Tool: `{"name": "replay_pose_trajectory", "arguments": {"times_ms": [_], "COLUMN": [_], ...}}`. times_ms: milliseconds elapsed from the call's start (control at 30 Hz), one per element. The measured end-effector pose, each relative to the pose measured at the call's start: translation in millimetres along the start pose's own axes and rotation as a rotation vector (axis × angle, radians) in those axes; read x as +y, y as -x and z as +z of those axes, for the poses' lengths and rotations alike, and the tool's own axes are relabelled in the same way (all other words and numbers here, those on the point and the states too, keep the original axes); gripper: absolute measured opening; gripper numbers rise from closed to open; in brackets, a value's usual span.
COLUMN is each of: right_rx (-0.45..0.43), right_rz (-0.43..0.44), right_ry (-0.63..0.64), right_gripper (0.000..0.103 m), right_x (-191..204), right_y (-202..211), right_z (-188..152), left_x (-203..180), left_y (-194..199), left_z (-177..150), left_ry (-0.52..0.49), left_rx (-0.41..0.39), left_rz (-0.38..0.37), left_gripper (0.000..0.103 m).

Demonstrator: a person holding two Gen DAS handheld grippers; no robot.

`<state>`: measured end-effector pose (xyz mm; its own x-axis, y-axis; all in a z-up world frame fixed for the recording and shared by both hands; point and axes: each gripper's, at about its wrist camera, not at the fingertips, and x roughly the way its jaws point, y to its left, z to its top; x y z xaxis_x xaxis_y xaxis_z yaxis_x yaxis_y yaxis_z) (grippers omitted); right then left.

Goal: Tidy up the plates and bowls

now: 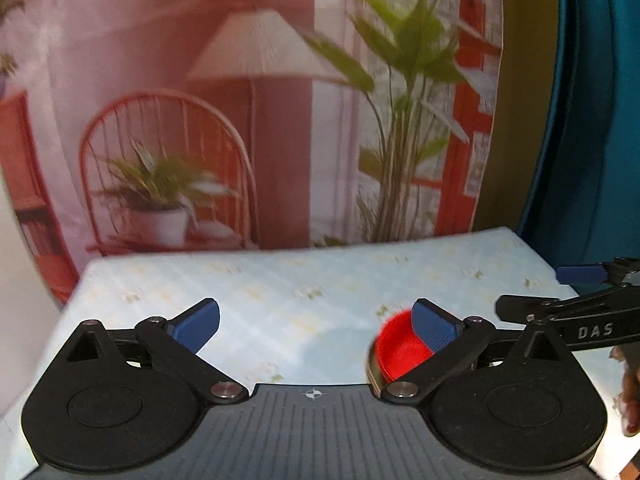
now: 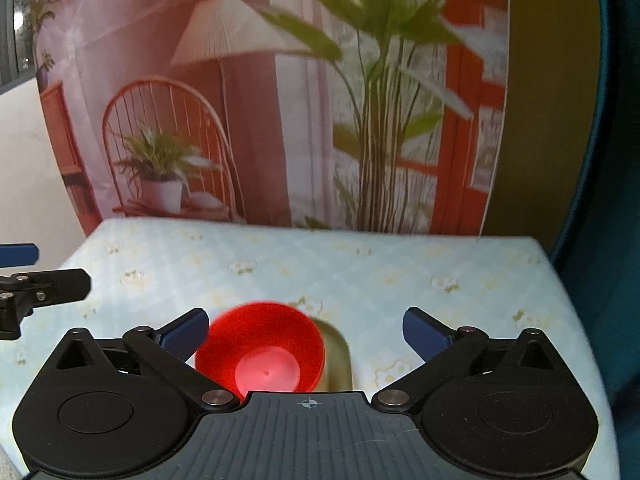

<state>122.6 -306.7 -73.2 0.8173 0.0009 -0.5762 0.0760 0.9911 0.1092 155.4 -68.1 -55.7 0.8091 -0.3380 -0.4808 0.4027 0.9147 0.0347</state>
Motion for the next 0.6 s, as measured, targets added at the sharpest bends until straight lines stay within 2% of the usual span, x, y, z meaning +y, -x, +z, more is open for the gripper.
{"name": "replay_pose_trajectory", "arguments": {"times_ms": [167, 367, 600], "right_rx": [-0.065, -0.157, -0.287], "right_rz": [-0.001, -0.010, -0.014], "right_ry": [-0.003, 0.032, 0.058], "right_gripper": [0.103, 0.103, 0.103], "right_x": [7.7, 22.1, 38.4], "right_y": [30.6, 70.3, 115.3], "right_z": [16.3, 37.3, 66.6], "left_x": [3.9, 2.3, 17.0], "left_y": [33.4, 77.8, 122.7], "left_z": [18.2, 37.2, 61.9], "left_ry": [-0.021, -0.083, -0.001], "left_rx": [-0.052, -0.158, -0.232], "left_rz": [0.083, 0.214, 0.211], "left_gripper": [0.103, 0.103, 0.103]}}
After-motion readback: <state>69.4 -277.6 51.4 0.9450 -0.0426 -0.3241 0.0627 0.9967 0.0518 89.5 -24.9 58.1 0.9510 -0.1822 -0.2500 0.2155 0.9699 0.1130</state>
